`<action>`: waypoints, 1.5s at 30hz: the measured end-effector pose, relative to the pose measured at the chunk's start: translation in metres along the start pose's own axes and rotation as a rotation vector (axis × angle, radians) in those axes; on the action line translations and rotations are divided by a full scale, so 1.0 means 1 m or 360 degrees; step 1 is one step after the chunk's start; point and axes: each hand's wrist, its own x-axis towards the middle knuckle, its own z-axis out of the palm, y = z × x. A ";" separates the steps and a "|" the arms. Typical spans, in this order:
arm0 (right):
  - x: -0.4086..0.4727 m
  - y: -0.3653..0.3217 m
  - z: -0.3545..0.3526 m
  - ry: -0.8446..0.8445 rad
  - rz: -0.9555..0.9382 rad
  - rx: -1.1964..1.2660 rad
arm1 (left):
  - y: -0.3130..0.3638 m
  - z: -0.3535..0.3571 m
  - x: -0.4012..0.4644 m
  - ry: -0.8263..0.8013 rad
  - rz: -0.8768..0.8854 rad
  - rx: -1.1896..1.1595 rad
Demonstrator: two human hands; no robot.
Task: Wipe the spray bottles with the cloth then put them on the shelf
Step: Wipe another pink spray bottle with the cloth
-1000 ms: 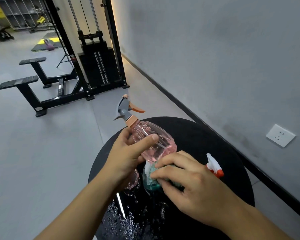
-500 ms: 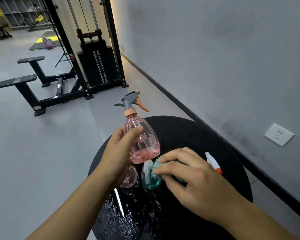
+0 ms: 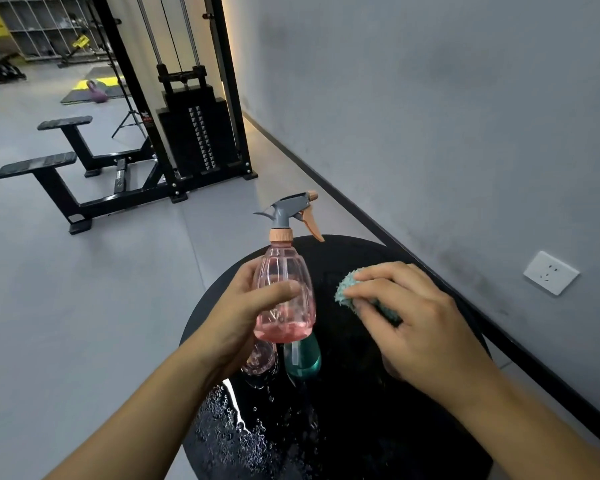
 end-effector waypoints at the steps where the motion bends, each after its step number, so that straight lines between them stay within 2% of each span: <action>1: 0.002 0.000 -0.001 0.0050 0.0053 -0.0022 | 0.000 0.001 -0.001 -0.0015 0.0005 0.0003; 5: 0.008 -0.004 -0.008 0.0182 0.0334 0.0008 | 0.001 0.006 -0.006 -0.0040 0.0089 0.0075; 8: 0.016 -0.011 -0.014 0.0263 0.0412 0.0070 | 0.005 0.009 -0.011 -0.0069 0.0180 0.0240; 14: 0.025 -0.021 -0.019 0.0549 0.0342 0.0015 | 0.014 0.010 -0.026 0.0039 0.0318 0.0343; 21: 0.035 -0.022 -0.022 0.0555 0.0313 0.0112 | 0.019 0.013 -0.046 0.0160 0.0280 0.0397; 25: 0.038 -0.027 -0.018 0.0575 0.0278 0.0190 | 0.015 0.012 -0.052 0.0027 0.0150 0.0383; 28: 0.039 -0.026 -0.011 0.0581 0.0259 0.0135 | 0.008 0.012 -0.052 -0.0130 0.0122 0.0515; 32: 0.040 -0.016 -0.010 0.0452 0.0390 0.0097 | 0.003 0.018 -0.054 -0.0206 0.0174 0.0687; 36: 0.040 -0.009 -0.011 0.0320 0.0583 0.0031 | 0.004 0.025 -0.056 -0.0100 0.0266 0.0701; 39: 0.037 -0.009 -0.009 0.0203 0.0672 0.0058 | 0.003 0.025 -0.056 -0.0114 0.0262 0.0718; 45: 0.035 -0.020 -0.001 -0.0079 0.0505 0.0101 | 0.000 0.021 -0.051 -0.0084 0.0269 0.0844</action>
